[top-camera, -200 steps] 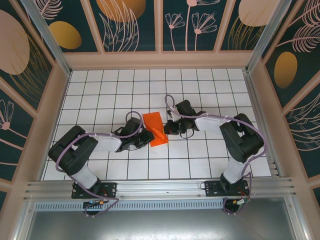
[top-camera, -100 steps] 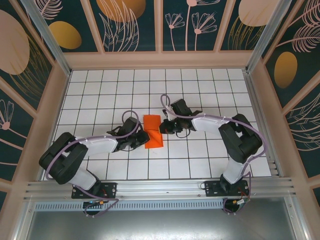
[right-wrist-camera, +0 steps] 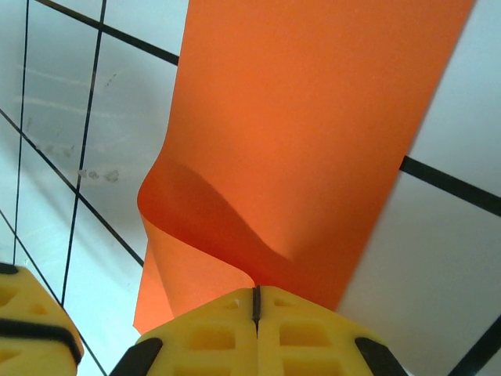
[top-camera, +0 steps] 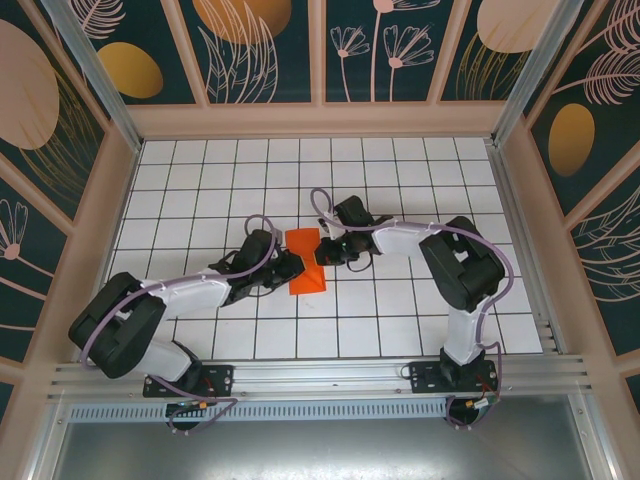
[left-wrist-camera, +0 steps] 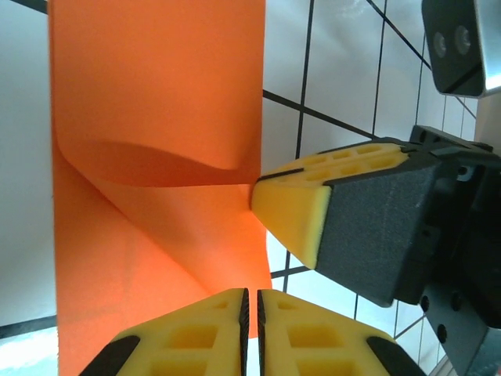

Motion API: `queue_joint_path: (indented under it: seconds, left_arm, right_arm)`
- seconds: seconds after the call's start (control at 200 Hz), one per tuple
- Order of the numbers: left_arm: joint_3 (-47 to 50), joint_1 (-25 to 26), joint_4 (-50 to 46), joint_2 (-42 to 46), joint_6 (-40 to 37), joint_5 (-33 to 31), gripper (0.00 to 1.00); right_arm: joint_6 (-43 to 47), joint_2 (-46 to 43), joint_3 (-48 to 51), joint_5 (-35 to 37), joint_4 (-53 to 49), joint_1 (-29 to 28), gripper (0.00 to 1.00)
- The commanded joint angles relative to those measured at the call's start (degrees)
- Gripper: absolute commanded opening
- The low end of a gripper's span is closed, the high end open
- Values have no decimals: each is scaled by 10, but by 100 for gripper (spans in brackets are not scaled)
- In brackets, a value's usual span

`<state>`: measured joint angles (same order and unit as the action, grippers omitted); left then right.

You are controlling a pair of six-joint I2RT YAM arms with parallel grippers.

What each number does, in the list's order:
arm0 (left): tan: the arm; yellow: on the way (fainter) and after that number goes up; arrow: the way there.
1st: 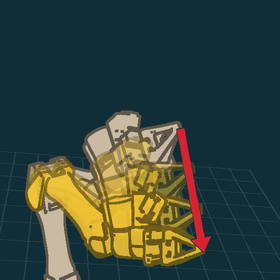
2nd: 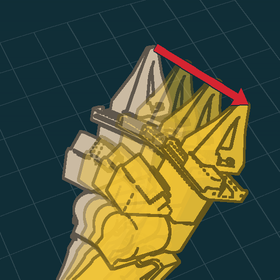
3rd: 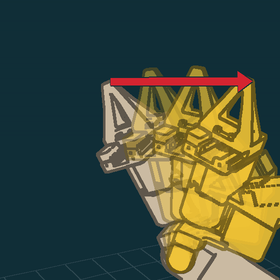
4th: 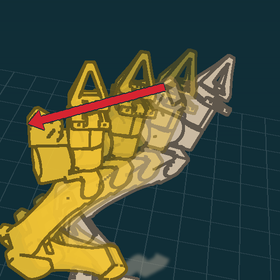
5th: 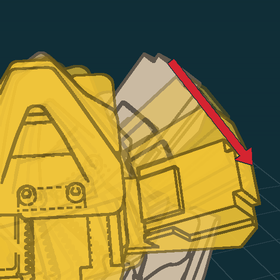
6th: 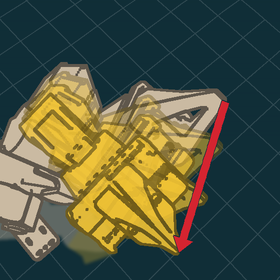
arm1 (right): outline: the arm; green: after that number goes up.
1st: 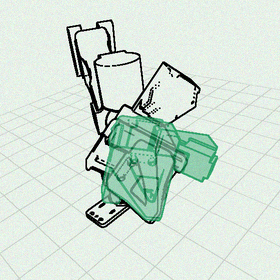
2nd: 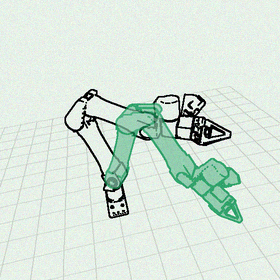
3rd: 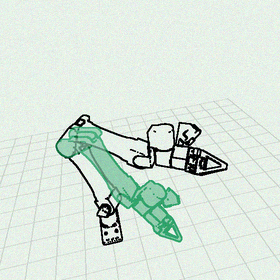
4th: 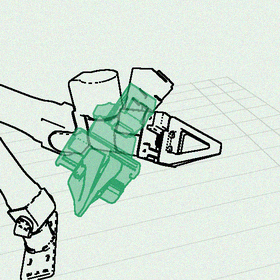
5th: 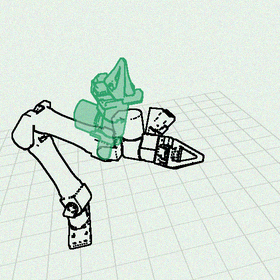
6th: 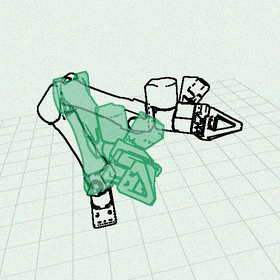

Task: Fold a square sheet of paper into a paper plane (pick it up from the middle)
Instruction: Fold the triangle a second time at the center of the table.

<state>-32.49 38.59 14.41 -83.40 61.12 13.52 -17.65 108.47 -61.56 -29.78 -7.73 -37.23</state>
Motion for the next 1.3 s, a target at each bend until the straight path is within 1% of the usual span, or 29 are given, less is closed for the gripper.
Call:
queue_joint_path:
  seconds: [0.0,0.42,0.901,1.296]
  left_arm:
    - [-6,-2,41,-21,2,19,16]
    - [-39,-2,59,-81,-1,27,16]
    - [-57,-3,64,-108,-4,30,15]
    - [-62,-2,56,-133,-5,27,15]
  right_arm:
    - [24,14,-23,13,-14,3,0]
    - [38,24,-26,31,-13,10,0]
    - [43,33,-32,13,-10,11,0]
    - [43,39,-36,17,-12,12,0]
